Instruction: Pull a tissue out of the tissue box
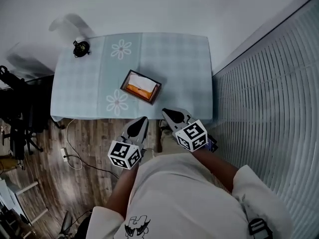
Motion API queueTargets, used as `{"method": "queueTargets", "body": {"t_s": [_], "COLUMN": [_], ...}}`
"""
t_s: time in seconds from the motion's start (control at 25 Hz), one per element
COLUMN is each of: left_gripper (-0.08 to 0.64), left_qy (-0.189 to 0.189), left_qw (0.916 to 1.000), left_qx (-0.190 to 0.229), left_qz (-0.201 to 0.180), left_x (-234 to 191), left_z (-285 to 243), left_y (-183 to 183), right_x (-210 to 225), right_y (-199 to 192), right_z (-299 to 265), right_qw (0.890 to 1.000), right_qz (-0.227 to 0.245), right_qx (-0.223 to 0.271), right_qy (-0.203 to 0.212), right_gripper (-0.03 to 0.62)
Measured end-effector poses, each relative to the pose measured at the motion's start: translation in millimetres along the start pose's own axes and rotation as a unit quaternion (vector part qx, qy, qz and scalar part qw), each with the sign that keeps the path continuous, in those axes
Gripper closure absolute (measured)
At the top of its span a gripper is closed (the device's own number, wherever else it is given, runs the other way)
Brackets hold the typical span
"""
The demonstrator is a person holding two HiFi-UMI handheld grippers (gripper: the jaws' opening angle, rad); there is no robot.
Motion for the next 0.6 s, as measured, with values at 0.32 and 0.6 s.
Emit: {"method": "queueTargets", "body": {"t_s": [0.32, 0.6], "left_gripper": [0.554, 0.554], "left_qy": [0.026, 0.015], "left_qw": [0.9995, 0.9988], "left_qx": [-0.007, -0.038], "left_qz": [0.017, 0.028], "left_x": [-49.9, -89.8], "left_z": [-22.1, -32.9], "left_y": [27.9, 19.1], "right_x": [37.1, 34.6], "right_y": [39.6, 30.8], "right_z": [-66.4, -87.4], "right_qw": [1.0, 0.999], "right_qz": [-0.012, -0.01], "right_qx": [-0.009, -0.052], "right_qy": [0.006, 0.0], "right_gripper": [0.578, 0.578]}}
Point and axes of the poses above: the fingertips, and each gripper's own axes: z backward along the fingers, x to its right, y out of its top, the point moved 8 cm from there along z, backward along the fingers, and after that the axes turned 14 degrees about -y, right-handed, at the moved point
